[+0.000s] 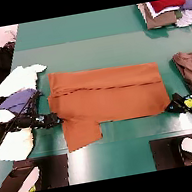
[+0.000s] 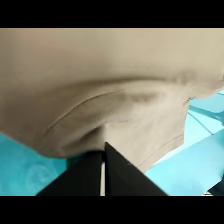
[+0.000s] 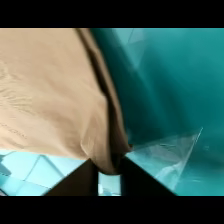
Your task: Fold the shirts.
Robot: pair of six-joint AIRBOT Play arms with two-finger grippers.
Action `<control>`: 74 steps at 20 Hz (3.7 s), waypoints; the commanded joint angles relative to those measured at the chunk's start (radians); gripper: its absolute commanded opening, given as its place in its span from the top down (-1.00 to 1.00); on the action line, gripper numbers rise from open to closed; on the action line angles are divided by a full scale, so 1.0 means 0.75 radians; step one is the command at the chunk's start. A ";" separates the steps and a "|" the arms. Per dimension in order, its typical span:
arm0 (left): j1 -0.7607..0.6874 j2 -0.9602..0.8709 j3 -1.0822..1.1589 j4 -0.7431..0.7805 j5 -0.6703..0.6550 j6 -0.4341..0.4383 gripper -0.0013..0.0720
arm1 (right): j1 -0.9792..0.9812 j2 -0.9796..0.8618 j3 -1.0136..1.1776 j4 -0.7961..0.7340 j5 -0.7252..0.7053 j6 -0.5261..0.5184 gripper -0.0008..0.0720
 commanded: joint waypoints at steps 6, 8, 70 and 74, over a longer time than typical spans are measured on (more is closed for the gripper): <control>0.000 0.216 0.029 0.256 -0.230 -0.142 0.90 | 0.049 0.323 -0.006 -0.193 0.174 -0.001 0.93; 0.000 0.359 0.029 0.271 -0.328 -0.214 0.90 | 0.049 0.468 -0.006 -0.286 0.280 0.014 0.93; -0.713 -1.082 1.293 0.119 0.317 -0.154 0.90 | 0.305 -0.117 0.879 0.514 0.245 -0.037 0.93; -0.853 -1.231 1.396 0.117 0.319 -0.156 0.90 | 0.483 -0.093 1.124 0.514 0.254 0.091 0.93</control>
